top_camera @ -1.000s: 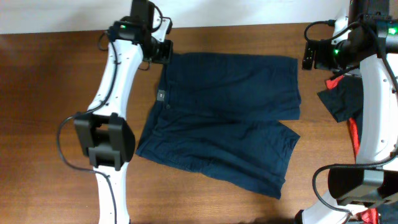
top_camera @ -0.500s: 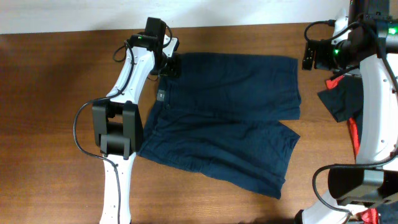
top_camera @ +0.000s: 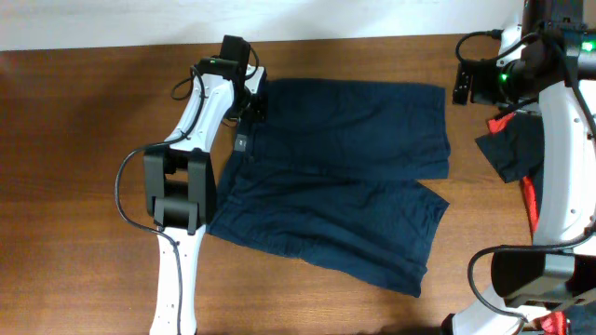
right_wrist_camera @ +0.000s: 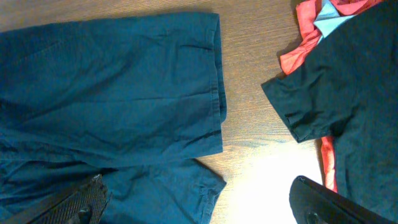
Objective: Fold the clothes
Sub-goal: 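Release the shorts and lift the left gripper away to the upper left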
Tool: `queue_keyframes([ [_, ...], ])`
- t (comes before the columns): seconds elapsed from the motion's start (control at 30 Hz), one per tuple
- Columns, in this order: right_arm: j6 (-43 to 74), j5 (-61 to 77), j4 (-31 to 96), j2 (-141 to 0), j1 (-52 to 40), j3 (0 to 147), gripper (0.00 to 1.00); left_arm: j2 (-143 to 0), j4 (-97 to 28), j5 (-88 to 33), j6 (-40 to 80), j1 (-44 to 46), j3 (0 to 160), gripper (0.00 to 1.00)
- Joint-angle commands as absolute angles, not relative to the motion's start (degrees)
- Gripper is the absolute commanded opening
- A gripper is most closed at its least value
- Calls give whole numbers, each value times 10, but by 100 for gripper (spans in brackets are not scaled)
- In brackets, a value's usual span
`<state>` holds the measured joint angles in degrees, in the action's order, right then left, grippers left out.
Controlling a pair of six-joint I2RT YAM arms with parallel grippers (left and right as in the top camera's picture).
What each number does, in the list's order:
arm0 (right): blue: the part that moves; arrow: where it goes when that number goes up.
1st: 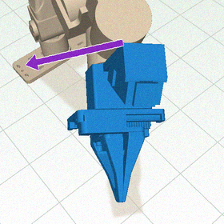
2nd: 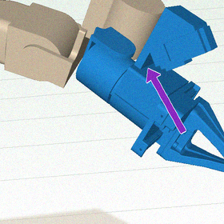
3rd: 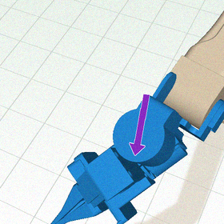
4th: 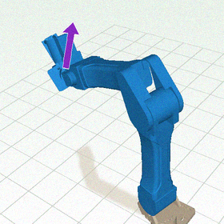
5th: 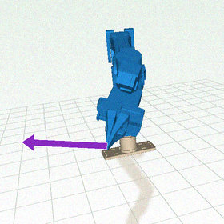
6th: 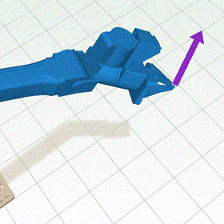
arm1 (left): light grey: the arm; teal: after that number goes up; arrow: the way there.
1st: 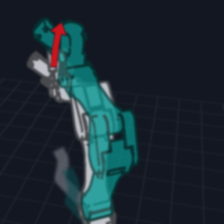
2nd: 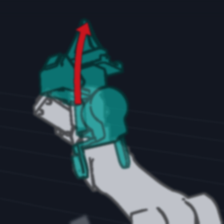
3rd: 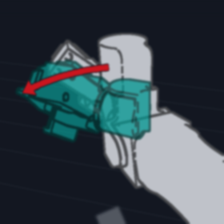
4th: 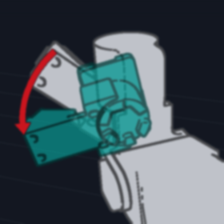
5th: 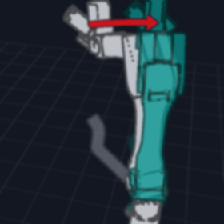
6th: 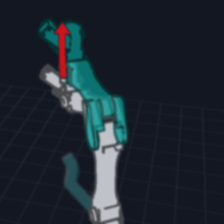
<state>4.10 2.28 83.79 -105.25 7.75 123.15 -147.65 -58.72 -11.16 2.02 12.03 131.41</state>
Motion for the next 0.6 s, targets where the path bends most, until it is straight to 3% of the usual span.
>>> queue_keyframes([
  [0.0,41,19,838,-1052,79,1232,98,-1492,-589,-107,33,110,1321,1],
  [0.23,41,19,838,-1052,79,1232,99,-1492,-592,-101,156,60,1320,1],
  [0.47,41,19,838,-1052,79,1232,98,-1492,-591,-103,169,42,1321,2],
  [0.53,41,19,838,-1052,79,1232,98,-1491,-592,-103,169,42,1325,17],
  [0.57,41,19,838,-1052,79,1232,99,-1490,-594,-103,169,42,1332,35],
])
